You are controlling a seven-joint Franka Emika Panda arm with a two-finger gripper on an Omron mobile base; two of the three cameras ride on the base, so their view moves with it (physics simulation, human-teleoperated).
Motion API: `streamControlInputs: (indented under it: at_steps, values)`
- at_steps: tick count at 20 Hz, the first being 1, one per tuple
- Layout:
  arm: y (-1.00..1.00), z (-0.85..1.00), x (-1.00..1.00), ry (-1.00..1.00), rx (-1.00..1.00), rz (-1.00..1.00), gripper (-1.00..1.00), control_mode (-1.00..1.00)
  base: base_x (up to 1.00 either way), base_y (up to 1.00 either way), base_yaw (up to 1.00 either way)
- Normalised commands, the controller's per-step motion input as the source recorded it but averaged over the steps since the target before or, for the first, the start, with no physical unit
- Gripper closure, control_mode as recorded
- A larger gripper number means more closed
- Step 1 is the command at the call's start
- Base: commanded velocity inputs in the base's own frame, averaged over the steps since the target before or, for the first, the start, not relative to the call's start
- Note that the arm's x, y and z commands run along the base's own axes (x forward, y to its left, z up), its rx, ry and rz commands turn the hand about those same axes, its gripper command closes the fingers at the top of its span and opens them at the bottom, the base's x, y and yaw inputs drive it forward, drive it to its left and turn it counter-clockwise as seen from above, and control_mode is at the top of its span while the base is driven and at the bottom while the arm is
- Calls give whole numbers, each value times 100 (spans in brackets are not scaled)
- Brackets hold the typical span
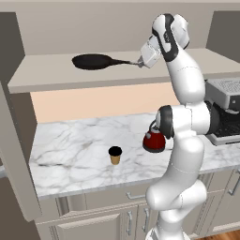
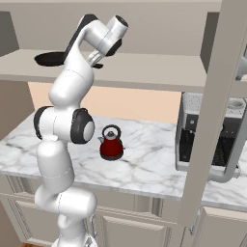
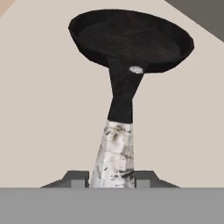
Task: Pick the pan from the cabinet and place it on the stove. Then turn on the stove burner for the pan.
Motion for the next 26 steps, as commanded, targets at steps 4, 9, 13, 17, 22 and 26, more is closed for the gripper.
streamControlInputs:
  at_steps: [4,9,13,17,22,26]
  values:
    - [0,-6,0,-9,0,0,100,-100,0,0,0]
    - [0,-5,0,-14,2,0,100,-100,0,0,0]
    - [0,-3,0,-18,6,0,100,-100,0,0,0]
    - [0,-7,0,-25,7,0,100,-100,0,0,0]
    - [0,-12,0,-29,6,0,100,-100,0,0,0]
    - [0,-3,-4,-28,5,0,100,-100,0,0,0]
